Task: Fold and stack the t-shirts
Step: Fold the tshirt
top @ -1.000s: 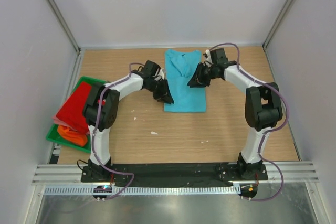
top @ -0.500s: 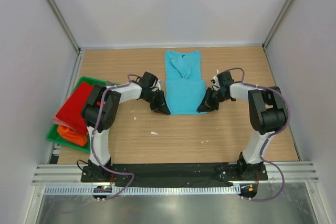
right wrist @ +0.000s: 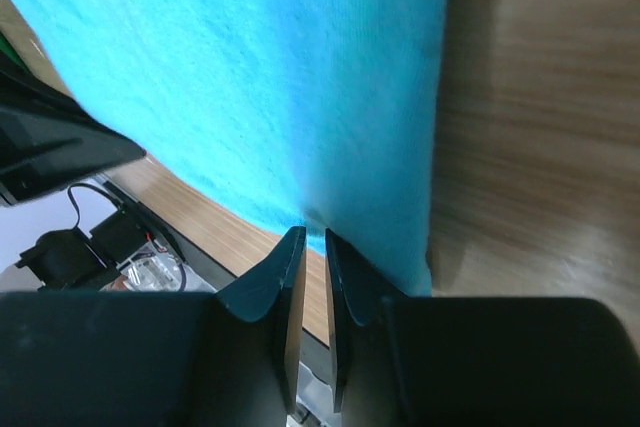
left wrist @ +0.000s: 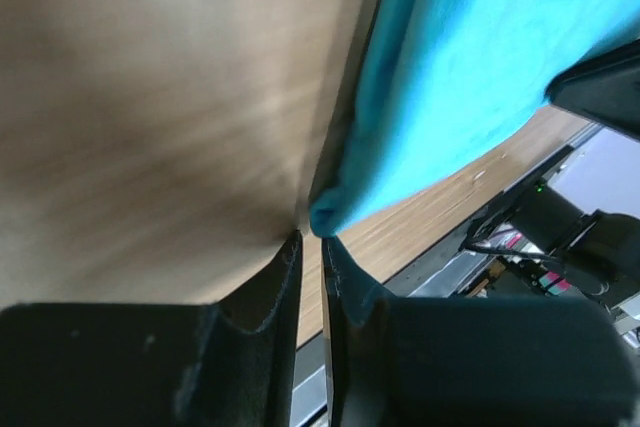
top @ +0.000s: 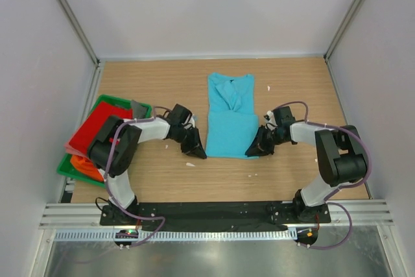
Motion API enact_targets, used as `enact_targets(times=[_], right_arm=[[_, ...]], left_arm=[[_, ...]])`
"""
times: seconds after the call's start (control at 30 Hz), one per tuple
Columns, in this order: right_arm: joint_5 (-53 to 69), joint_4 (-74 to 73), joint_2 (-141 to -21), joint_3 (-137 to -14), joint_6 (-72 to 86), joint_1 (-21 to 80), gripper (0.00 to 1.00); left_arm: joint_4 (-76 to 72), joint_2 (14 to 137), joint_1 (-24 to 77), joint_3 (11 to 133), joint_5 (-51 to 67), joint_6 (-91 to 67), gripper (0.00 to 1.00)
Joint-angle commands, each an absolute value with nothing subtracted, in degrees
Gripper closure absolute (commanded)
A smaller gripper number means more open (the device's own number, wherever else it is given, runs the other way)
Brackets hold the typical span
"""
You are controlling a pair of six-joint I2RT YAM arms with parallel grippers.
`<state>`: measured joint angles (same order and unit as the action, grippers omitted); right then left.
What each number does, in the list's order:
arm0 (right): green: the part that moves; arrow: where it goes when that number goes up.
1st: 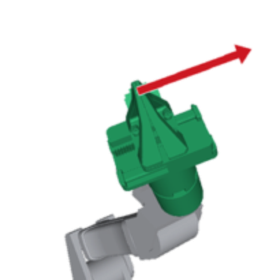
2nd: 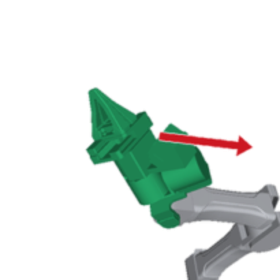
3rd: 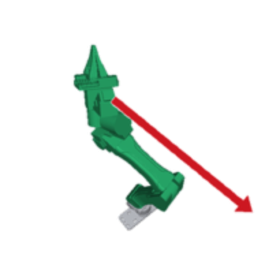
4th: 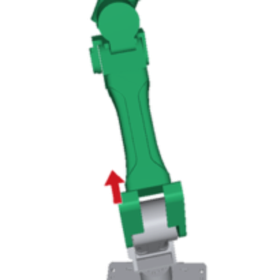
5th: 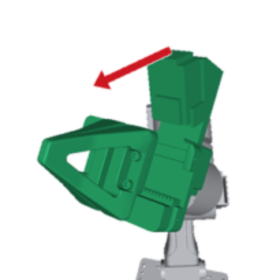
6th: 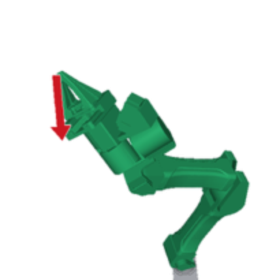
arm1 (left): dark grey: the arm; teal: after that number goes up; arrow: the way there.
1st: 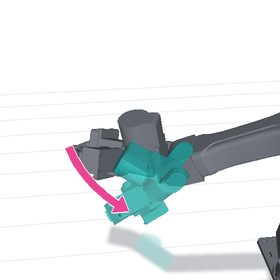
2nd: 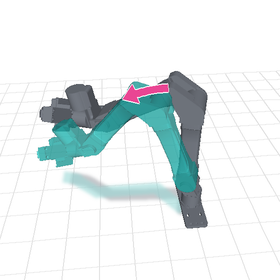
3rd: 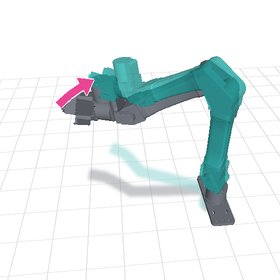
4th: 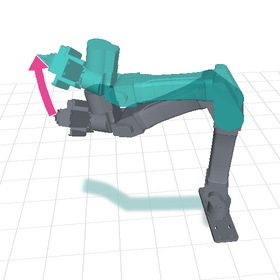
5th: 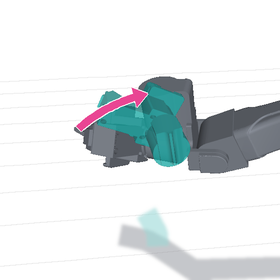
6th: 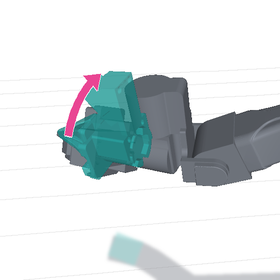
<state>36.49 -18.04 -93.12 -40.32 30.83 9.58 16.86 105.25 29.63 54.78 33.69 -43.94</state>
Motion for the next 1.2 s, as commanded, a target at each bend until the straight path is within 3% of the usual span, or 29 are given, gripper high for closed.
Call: enact_targets(times=[0.0,0.1,0.2,0.27,0.3,0.4,0.43,0.8,1.17], right_arm=[[31.29,-20.57,-91.76,-37.62,28.92,9.49,0.79],[31.73,-21.27,-92.2,-38.93,27.95,9.49,0.78],[29.54,-26.0,-88.61,-42.35,27.86,9.49,0.71],[24.56,-31.8,-84.92,-43.41,29.09,9.41,0.64],[22.61,-33.56,-80.38,-44.03,29.7,9.49,0.55],[16.88,-38.23,-72.54,-43.08,32.16,9.49,0.38],[16.53,-38.32,-70.94,-42.54,32.52,9.41,0.37],[15.56,-31.38,-61.88,-33.5,40.69,6.86,0.33],[20.13,-25.05,-64.95,-29.44,40.52,1.67,0.41]], left_arm=[[20.22,101.97,32.68,49.32,26.02,-44.73,0.85],[20.13,97.57,35.24,47.47,25.05,-47.45,0.84],[20.56,91.07,36.65,46.5,23.48,-50.61,0.73],[22.05,85.55,36.74,46.32,22.33,-51.85,0.65],[22.67,83.86,36.74,46.23,21.63,-52.73,0.57],[23.29,80.87,36.74,46.32,19.87,-54.31,0.46],[22.94,80.77,36.74,46.67,19.78,-54.84,0.45],[6.25,87.89,37.35,43.34,20.83,-74.52,0.49],[-2.02,92.81,41.13,39.82,15.82,-89.28,0.49]])
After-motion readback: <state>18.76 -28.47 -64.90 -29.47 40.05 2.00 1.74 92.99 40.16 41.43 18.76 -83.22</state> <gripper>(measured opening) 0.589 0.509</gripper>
